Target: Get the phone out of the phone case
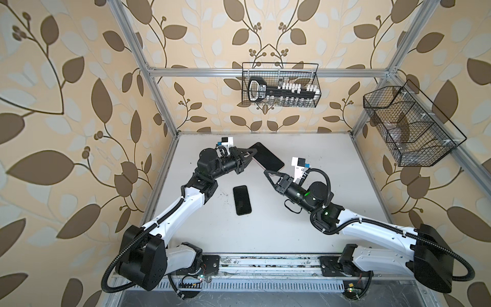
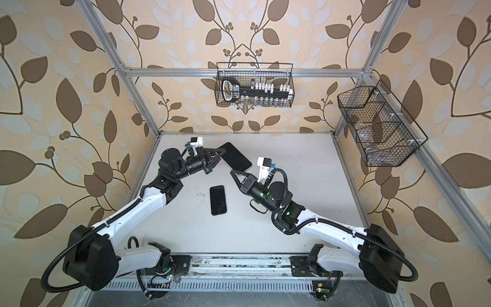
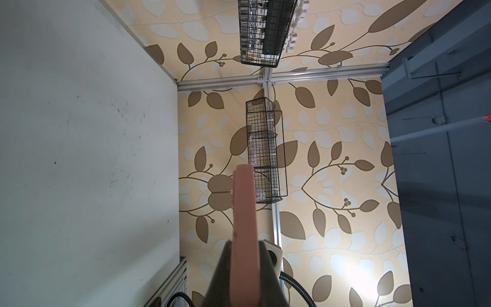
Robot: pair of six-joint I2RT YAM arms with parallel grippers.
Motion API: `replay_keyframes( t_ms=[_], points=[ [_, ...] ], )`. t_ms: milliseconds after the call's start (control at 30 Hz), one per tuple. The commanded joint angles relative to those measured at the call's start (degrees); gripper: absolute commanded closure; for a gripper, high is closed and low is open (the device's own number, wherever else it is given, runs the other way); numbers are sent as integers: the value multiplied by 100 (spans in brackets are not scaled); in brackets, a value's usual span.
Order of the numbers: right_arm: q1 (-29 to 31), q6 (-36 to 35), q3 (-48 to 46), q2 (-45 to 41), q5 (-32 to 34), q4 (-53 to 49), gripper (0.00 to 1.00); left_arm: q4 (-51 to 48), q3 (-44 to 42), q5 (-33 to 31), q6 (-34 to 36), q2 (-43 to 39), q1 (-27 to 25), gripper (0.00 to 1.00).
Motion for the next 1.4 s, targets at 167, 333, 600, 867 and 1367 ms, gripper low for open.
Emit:
replay_keyframes(
  t_ms=[167,333,600,867,1367],
  points=[
    [144,-46,-19,9,332,467,83,449,-17,-45,117,-113,-23,100],
    [292,-701,171,-71,473,-36,85,429,5,-54,88,-104,-23,100],
    [401,-1904,282,-144,659,-616,85,220,84,-45,68,-168,-27,100],
    [525,-2935,308,-194,882,-962,85,-30,167,-63,51,-176,-23,100],
    [520,-3583,265,-163,1354,-1324,84,-871,298,-142,-2,-428,-23,100]
  ],
)
